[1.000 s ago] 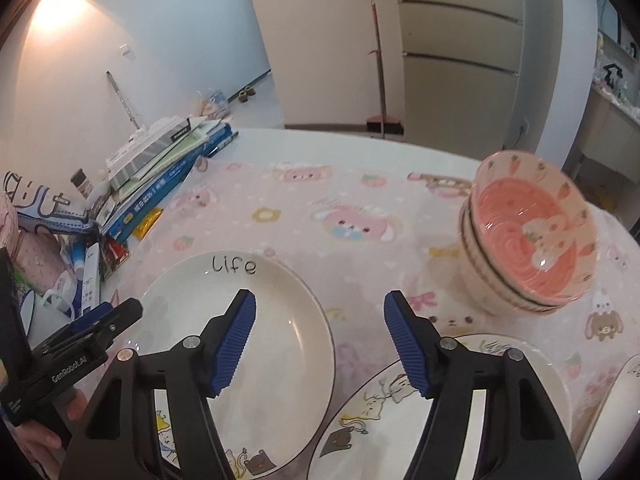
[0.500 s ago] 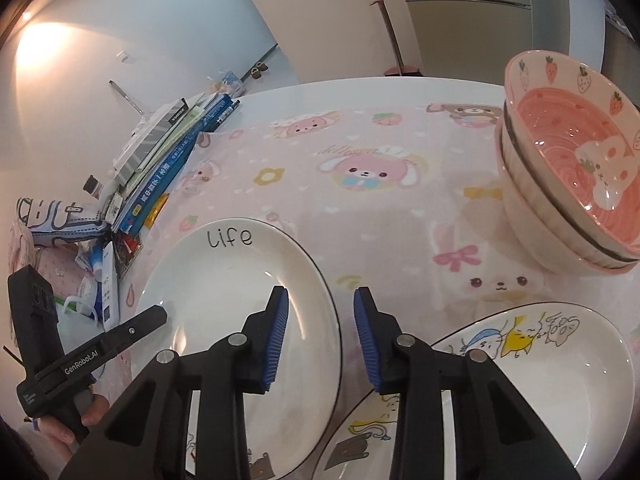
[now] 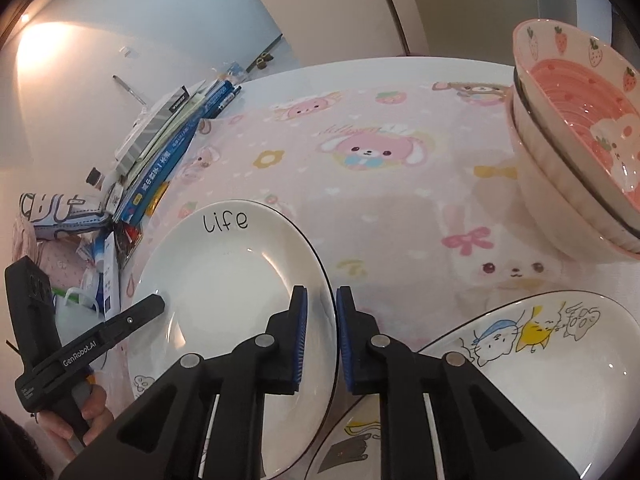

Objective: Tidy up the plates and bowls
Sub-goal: 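Close the left tool fingers on the rim of the white 'Life' plate, then lift the 'Life' plate with the left tool and carry it over the other plate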

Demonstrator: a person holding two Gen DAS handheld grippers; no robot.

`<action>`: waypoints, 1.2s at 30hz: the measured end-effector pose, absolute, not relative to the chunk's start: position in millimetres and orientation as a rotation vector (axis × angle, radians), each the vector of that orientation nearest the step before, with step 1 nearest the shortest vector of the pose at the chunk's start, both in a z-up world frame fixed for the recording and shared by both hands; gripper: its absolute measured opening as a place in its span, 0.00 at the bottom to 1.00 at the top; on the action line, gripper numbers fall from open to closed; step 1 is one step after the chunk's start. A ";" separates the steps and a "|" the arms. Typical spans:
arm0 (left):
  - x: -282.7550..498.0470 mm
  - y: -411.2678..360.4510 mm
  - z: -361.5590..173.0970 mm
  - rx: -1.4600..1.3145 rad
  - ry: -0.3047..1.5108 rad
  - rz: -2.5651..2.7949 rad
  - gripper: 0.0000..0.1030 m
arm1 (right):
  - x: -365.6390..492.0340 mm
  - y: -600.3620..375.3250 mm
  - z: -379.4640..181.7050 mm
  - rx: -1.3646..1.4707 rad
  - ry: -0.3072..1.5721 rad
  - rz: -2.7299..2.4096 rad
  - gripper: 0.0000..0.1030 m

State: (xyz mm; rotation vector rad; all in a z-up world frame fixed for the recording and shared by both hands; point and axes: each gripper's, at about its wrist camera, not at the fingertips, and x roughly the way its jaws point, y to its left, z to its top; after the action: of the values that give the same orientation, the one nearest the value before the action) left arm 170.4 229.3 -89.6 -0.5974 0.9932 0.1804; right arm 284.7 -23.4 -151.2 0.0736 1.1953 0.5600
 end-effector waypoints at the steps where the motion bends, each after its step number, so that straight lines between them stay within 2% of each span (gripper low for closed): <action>1: 170.1 230.2 -89.9 -0.601 0.992 0.178 0.29 | 284.1 -22.3 -151.1 0.057 1.191 0.567 0.17; 2: 170.0 230.8 -90.2 -0.604 0.992 0.174 0.29 | 283.8 -21.0 -150.8 0.039 1.185 0.578 0.17; 4: 170.5 231.1 -92.0 -0.611 0.999 0.163 0.21 | 283.6 -19.6 -151.0 0.021 1.179 0.582 0.16; 7: 170.7 229.6 -91.8 -0.593 1.000 0.168 0.18 | 284.2 -21.5 -151.7 0.052 1.178 0.552 0.14; 26: 160.5 230.2 -80.9 -0.617 0.979 0.161 0.18 | 280.9 -20.5 -143.6 0.063 1.200 0.558 0.14; 36: 141.8 221.7 -35.2 -0.597 0.877 0.177 0.18 | 261.5 -26.9 -91.4 0.070 1.129 0.552 0.14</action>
State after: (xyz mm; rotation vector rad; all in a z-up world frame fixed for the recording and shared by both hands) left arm 141.8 221.7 -35.2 -0.5965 0.8775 0.1773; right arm 261.5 -26.9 -91.4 0.0699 1.1285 0.5516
